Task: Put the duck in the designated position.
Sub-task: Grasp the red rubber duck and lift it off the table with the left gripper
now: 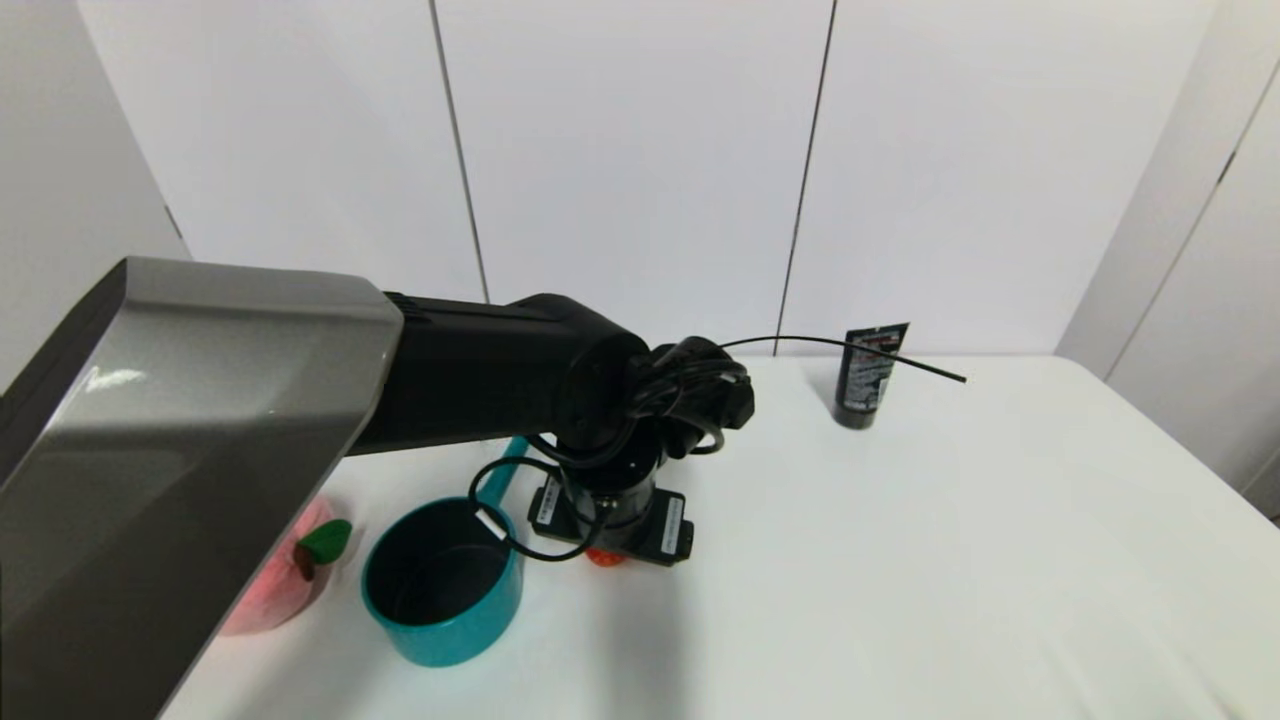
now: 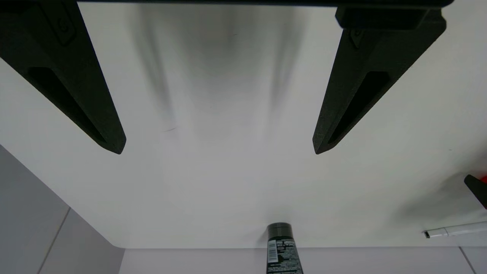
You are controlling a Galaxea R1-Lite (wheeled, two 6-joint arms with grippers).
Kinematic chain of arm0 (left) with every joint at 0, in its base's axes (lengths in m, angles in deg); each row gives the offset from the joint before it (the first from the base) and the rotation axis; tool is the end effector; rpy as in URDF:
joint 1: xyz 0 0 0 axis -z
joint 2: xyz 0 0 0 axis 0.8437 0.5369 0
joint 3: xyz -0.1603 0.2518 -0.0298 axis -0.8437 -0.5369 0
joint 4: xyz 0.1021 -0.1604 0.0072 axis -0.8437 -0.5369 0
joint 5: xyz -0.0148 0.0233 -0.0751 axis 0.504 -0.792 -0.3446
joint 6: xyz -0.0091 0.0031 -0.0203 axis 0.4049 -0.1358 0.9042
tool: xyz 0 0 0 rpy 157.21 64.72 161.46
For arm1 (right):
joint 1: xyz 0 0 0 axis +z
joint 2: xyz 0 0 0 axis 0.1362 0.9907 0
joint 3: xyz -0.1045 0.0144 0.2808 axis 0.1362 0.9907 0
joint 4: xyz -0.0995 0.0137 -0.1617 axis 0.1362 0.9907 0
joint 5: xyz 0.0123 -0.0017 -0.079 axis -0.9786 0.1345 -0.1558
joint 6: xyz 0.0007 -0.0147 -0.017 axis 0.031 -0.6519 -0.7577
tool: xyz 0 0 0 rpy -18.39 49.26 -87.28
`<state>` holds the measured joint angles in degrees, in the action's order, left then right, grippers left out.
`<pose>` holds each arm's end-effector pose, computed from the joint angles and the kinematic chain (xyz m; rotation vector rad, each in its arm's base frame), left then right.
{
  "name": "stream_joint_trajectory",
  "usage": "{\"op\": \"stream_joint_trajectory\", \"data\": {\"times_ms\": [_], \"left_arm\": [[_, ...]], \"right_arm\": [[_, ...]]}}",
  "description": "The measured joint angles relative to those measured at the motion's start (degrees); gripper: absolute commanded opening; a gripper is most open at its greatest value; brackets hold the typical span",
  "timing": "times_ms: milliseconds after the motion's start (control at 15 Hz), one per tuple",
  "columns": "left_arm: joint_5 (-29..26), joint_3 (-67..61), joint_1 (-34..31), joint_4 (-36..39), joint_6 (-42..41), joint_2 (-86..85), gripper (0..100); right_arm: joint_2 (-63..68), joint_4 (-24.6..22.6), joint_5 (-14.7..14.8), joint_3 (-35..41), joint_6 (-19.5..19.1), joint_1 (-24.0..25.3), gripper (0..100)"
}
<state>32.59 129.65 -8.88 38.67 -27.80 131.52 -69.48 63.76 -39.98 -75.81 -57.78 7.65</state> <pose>0.2658 -0.2920 0.1470 0.2215 1.1504 -0.1605 -0.0229 0.0001 0.0762 0.0003 -0.0086 -0.0019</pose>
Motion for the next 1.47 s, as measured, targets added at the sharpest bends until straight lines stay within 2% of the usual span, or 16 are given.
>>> {"op": "stream_joint_trajectory", "data": {"times_ms": [600, 667, 1467], "left_arm": [[-0.7, 0.1, -0.7, 0.0, 0.0, 0.1, 100], [-0.7, 0.1, -0.7, 0.0, 0.0, 0.1, 0], [-1.7, 0.3, -1.1, 0.0, 0.2, -0.2, 0]], "right_arm": [[0.0, 0.0, 0.0, 0.0, 0.0, 0.0, 100], [0.0, 0.0, 0.0, 0.0, 0.0, 0.0, 100], [0.0, 0.0, 0.0, 0.0, 0.0, 0.0, 100]]}}
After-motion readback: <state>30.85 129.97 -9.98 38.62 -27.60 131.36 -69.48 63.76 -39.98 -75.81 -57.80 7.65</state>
